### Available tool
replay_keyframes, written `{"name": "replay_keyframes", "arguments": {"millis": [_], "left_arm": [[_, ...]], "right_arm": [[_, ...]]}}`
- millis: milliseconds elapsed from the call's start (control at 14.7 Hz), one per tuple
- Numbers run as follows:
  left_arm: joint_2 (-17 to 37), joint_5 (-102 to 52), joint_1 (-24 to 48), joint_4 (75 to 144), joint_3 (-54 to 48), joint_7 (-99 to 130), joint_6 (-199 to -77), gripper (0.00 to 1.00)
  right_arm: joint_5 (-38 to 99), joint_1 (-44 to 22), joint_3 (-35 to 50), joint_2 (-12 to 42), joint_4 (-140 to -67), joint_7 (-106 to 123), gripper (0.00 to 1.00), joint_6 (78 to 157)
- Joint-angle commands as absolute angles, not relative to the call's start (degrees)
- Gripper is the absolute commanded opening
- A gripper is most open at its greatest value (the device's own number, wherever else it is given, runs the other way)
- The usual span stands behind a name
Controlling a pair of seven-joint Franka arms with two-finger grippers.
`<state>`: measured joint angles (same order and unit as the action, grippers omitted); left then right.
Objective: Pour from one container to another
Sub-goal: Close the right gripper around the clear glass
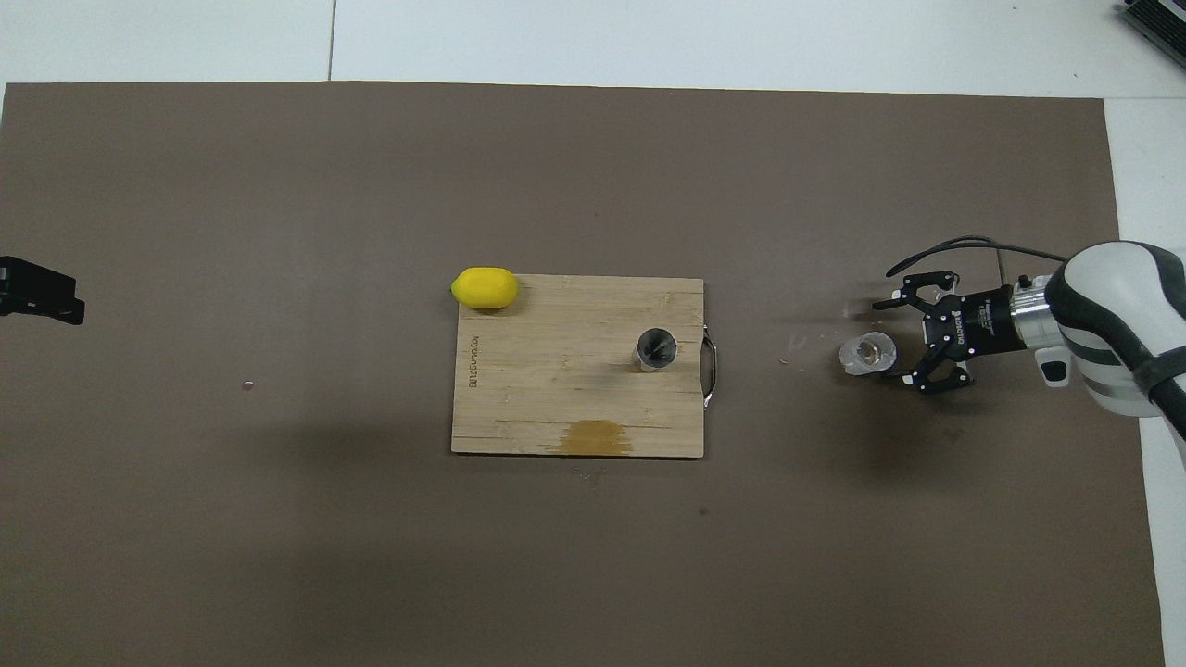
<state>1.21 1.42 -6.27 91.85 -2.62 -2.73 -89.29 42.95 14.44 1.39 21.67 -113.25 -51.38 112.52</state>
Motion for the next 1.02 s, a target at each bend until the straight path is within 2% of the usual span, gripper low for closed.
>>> {"name": "replay_keyframes", "arguments": {"millis": [0, 205, 409, 682, 955], "left_arm": [[-0.7, -0.7, -5.63, 93.96, -2.37, -2.46, -89.12, 1.0], [-0.79, -1.67, -3.09, 93.78, -2.46, -2.02, -89.03, 1.0], [-1.23, -1.32, 3.06, 92.55, -2.64, -1.93, -88.77, 1.0], [-1.67, -1.49, 3.51, 92.64, -2.55, -2.29, -89.56, 1.0], [-2.02, -1.49, 3.17, 93.08, -2.55, -1.94, -88.86, 1.0]], "right_arm": [[45.53, 14.68, 1.49, 19.69, -116.45, -48.0, 1.0, 114.6], [47.28, 14.68, 1.49, 19.34, -117.59, -46.77, 1.0, 115.66], [47.64, 14.68, 1.49, 19.07, -118.3, -46.14, 1.0, 115.93], [47.81, 14.68, 1.49, 18.98, -118.74, -45.44, 0.99, 116.01], [50.44, 14.68, 1.49, 18.81, -118.83, -45.26, 0.91, 116.02]]}}
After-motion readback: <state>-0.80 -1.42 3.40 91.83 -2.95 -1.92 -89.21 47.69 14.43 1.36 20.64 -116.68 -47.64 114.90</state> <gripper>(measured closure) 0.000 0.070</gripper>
